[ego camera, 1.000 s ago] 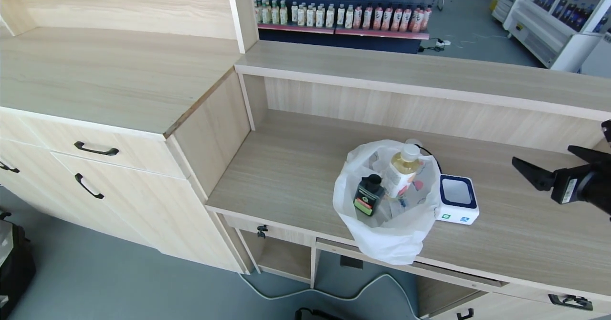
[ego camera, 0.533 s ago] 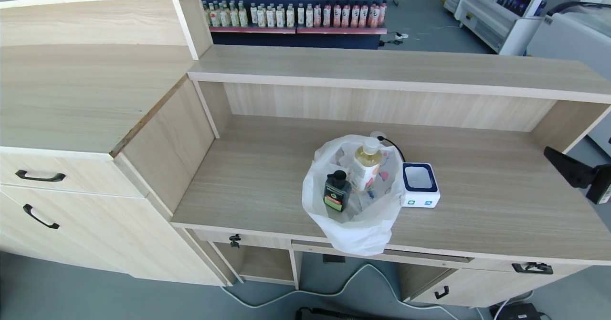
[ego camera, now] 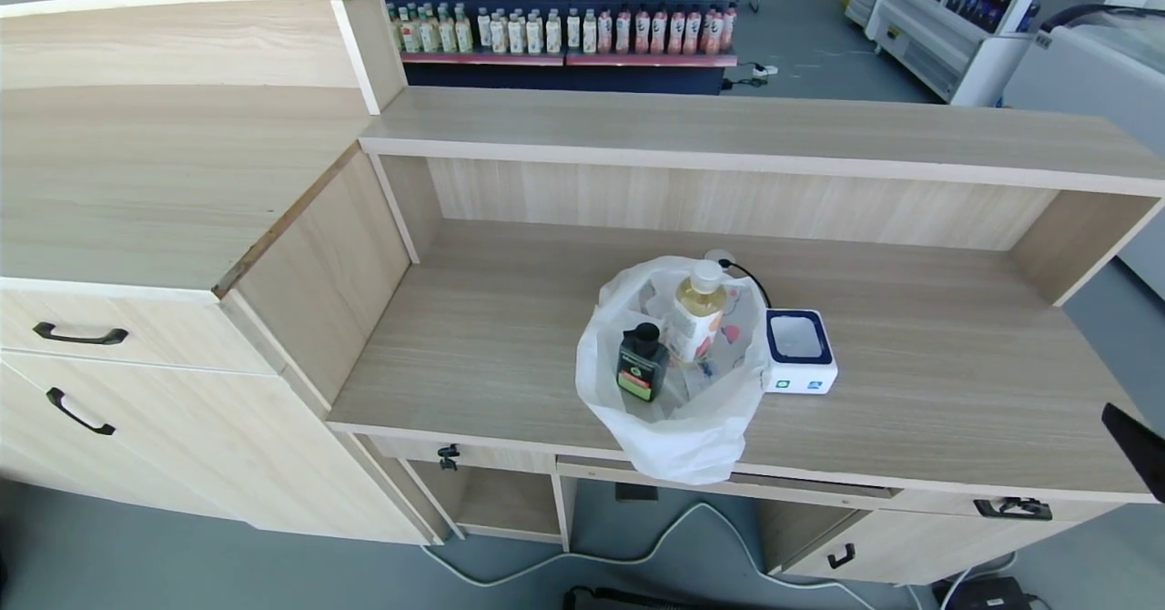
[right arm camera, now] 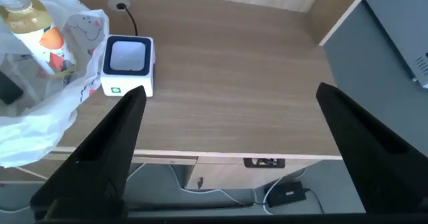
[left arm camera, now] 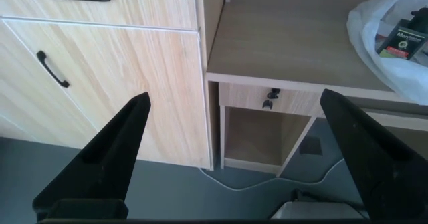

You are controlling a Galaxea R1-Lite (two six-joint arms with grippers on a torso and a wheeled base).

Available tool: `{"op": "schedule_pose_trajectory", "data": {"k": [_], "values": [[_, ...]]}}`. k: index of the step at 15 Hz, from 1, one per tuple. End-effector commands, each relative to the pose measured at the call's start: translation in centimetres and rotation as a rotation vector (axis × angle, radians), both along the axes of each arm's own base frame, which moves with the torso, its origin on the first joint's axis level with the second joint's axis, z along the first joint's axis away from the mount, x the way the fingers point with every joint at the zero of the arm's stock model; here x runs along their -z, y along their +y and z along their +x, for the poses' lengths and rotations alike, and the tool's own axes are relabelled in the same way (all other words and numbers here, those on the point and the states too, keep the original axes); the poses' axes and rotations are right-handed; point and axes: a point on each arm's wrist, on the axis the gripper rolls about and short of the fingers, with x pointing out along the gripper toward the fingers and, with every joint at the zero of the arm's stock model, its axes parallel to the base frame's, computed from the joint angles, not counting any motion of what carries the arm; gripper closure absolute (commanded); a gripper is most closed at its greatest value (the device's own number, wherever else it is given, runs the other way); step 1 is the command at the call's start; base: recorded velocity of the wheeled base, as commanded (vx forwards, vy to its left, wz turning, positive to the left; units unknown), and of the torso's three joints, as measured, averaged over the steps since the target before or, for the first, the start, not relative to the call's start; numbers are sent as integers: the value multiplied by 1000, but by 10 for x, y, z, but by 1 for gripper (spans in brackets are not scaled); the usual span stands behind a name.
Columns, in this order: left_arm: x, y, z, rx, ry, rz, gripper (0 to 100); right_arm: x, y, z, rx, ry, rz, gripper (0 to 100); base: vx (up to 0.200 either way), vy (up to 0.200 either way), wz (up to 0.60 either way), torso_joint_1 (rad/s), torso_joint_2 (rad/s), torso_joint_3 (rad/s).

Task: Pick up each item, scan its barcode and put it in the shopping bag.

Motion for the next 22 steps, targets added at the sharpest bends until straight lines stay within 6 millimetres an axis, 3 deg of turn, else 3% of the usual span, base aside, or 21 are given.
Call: {"op": "schedule_pose_trajectory", "data": {"k": [1,4,6,14,22], "values": [[0,0,0,-1,0,0,0,16,8,-33,5,-79,-86,0,0,0,-600,2,2,2],[0,0,0,-1,0,0,0,14,12,-41,-28,-132,-87,0,0,0,-400,-79,137,64],[0,0,0,-1,0,0,0,19,15,-47,-71,-116,13,0,0,0,0,-22,75,24],[0,0,0,-1,0,0,0,81,22,-103,-48,39,219,0,0,0,0,0,0,0],[0,0,0,-1,0,0,0,89,20,-114,-156,-40,268,0,0,0,0,0,0,0]]}}
